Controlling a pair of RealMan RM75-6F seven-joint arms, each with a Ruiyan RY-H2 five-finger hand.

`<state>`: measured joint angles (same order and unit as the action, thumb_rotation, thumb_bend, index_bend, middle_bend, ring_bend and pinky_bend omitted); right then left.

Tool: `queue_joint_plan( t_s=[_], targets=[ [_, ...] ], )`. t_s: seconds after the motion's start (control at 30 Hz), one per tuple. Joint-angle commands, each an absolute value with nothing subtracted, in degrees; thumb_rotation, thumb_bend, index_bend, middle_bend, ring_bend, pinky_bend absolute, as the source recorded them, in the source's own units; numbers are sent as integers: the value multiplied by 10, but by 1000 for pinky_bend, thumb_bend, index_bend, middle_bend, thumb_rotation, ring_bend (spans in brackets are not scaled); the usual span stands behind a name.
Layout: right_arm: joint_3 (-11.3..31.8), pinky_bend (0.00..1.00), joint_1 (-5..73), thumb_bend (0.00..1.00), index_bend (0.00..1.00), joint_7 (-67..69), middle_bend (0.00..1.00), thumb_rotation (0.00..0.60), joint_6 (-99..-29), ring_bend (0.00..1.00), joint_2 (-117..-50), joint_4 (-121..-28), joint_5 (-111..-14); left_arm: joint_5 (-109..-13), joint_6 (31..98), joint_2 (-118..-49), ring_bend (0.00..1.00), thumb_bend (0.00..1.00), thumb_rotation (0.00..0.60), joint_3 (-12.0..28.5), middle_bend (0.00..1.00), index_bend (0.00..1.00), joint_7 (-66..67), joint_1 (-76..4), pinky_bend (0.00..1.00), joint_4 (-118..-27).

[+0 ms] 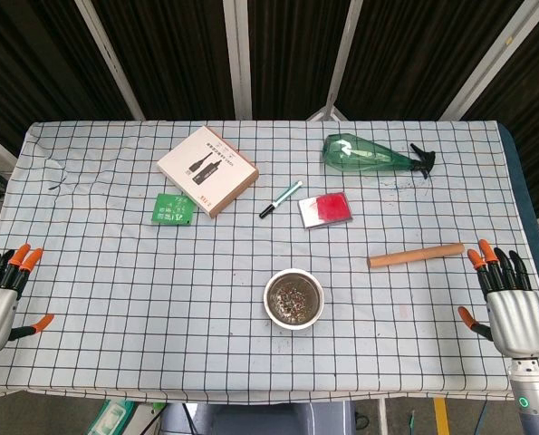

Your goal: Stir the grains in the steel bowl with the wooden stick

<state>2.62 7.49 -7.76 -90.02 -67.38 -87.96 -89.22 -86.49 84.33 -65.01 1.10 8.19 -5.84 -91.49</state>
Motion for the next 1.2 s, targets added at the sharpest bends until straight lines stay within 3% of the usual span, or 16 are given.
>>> queue_joint_plan(
  t_s=[0.03, 0.3, 0.47, 0.63, 1.2],
  targets=[
    [27, 0, 74, 253, 0, -77, 0, 600, -902, 0, -674, -879, -894, -866, 844, -651, 0, 68, 600, 11, 0, 0, 84, -59, 0, -916],
    [41, 0, 97, 252, 23, -82, 29, 600, -897, 32, -675, -858, -924, -860, 842, -650, 0, 68, 600, 13, 0, 0, 78, -58, 0, -918],
    [61, 61, 157, 252, 245, -78, 251, 600, -829, 237, -681, -823, -933, -861, 841, -650, 0, 69, 600, 15, 0, 0, 66, -60, 0, -914],
    [70, 61, 205, 252, 348, -93, 286, 600, -753, 248, -699, -809, -916, -858, 834, -650, 0, 68, 600, 18, 0, 0, 63, -65, 0, -919],
    [93, 61, 300, 251, 375, -164, 300, 600, -605, 249, -799, -745, -836, -856, 824, -645, 0, 68, 600, 17, 0, 0, 50, -68, 0, -922]
  ],
)
